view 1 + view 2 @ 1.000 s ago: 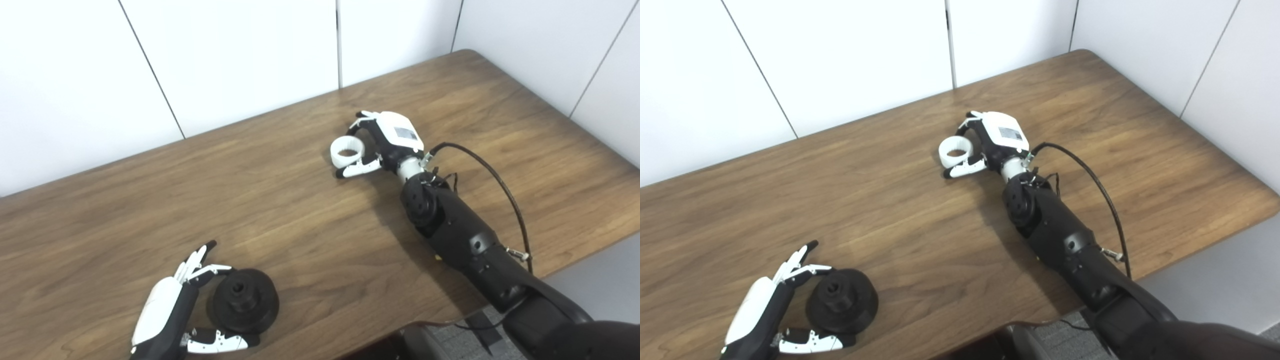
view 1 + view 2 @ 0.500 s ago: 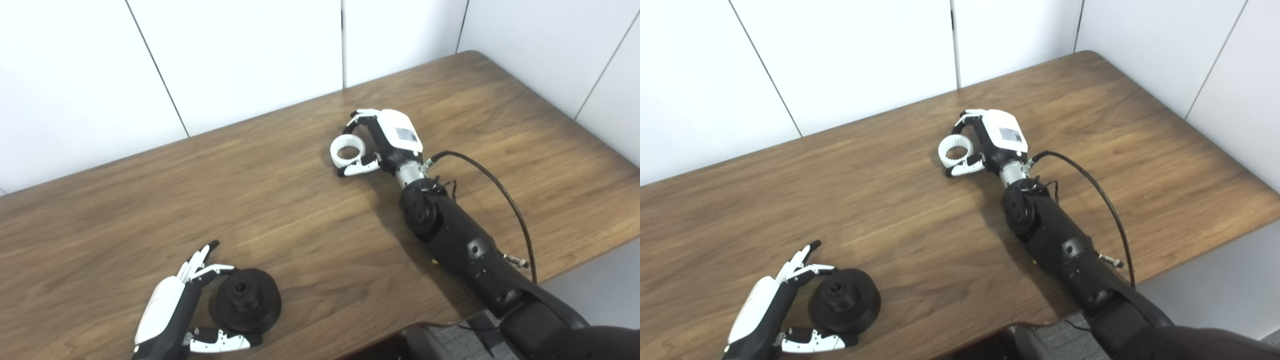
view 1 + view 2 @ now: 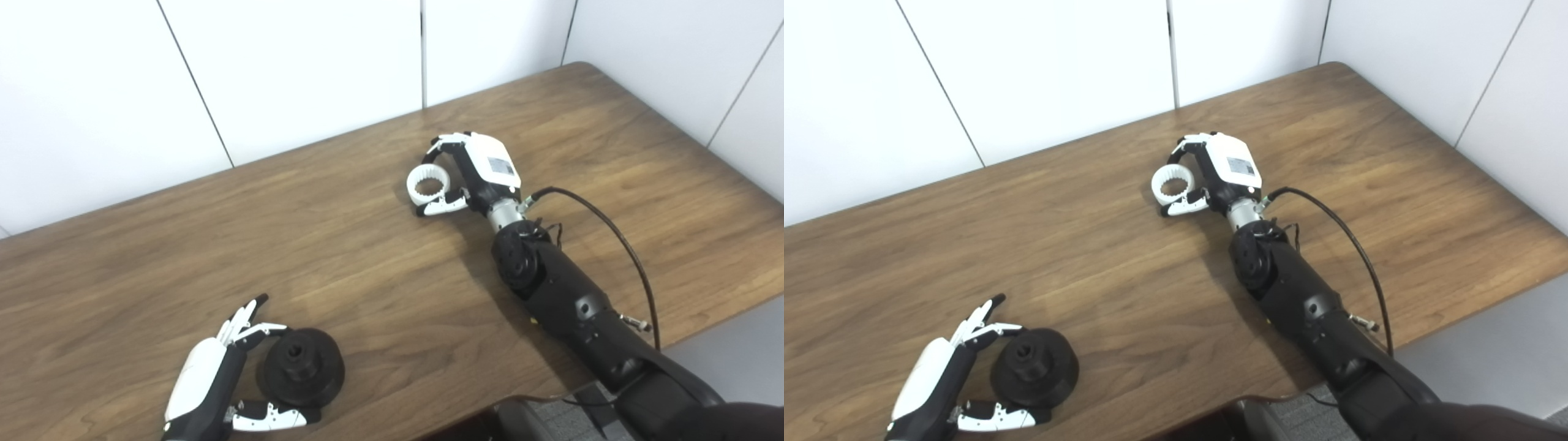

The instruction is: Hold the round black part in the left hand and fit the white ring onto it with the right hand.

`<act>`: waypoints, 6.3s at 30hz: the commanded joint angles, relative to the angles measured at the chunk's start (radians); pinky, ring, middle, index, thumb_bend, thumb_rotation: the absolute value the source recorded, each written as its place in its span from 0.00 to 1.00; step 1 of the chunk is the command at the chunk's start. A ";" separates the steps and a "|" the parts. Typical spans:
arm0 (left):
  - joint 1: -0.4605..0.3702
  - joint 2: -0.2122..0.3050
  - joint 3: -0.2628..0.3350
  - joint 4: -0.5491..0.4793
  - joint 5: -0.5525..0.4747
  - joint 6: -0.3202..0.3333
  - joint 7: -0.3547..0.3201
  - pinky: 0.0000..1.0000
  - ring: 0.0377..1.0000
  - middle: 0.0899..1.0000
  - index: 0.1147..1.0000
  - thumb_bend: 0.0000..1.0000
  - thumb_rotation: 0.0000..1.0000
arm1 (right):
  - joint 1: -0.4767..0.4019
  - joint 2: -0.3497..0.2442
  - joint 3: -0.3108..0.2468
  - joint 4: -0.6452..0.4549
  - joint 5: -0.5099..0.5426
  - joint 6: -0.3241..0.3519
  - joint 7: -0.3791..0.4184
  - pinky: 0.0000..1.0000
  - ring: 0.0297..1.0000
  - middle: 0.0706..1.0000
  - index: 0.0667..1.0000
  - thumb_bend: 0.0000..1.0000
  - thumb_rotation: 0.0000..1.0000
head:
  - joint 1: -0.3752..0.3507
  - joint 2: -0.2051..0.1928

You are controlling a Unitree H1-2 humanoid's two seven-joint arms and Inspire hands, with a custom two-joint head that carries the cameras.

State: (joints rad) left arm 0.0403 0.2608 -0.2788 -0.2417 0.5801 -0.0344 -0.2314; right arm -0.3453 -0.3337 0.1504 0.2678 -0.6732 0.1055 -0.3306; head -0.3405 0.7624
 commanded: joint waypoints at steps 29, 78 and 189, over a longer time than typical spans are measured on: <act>-0.044 -0.022 -0.005 -0.016 0.052 0.022 0.015 1.00 1.00 1.00 0.56 0.96 0.27 | 0.134 0.059 -0.038 -0.489 0.026 -0.034 0.108 0.93 0.86 0.78 0.45 0.52 0.14 | 0.160 0.040; -0.056 -0.103 -0.036 -0.021 0.114 0.078 0.023 1.00 1.00 1.00 0.56 0.97 0.30 | 0.361 0.184 0.117 -0.781 0.118 -0.132 0.406 0.78 0.84 0.78 0.44 0.52 0.14 | 0.343 0.087; -0.067 -0.115 -0.043 -0.075 0.119 0.129 -0.011 1.00 1.00 1.00 0.56 0.98 0.30 | 0.311 0.160 0.193 -0.666 -0.016 -0.012 0.598 0.89 0.92 0.90 0.80 0.93 0.40 | 0.390 0.150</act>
State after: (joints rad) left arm 0.0091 0.1443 -0.3271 -0.2680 0.7039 0.1069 -0.2558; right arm -0.0164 -0.1724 0.3506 -0.3579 -0.6921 0.0820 0.2539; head 0.0491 0.9112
